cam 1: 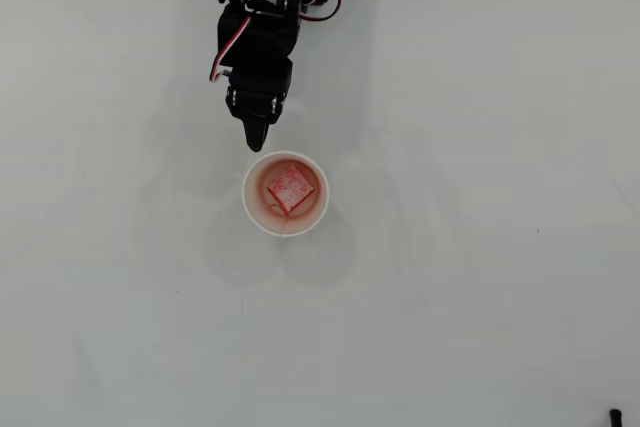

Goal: Grasp a red cube and put it in the cup.

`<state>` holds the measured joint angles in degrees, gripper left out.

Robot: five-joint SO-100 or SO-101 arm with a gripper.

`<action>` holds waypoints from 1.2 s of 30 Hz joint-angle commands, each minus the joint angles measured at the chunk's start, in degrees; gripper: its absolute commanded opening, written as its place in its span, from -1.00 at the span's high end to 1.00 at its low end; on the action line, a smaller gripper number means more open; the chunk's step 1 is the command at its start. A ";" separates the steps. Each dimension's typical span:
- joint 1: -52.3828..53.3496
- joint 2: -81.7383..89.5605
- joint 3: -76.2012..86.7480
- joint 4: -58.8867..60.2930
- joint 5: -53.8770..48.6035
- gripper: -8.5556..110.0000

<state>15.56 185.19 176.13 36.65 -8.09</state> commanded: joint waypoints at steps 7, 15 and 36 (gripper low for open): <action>-2.20 0.88 4.13 0.70 0.88 0.85; -1.32 0.97 4.13 0.53 5.62 0.85; -2.02 0.88 4.13 0.26 5.36 0.85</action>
<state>13.71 185.19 176.13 37.18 -3.08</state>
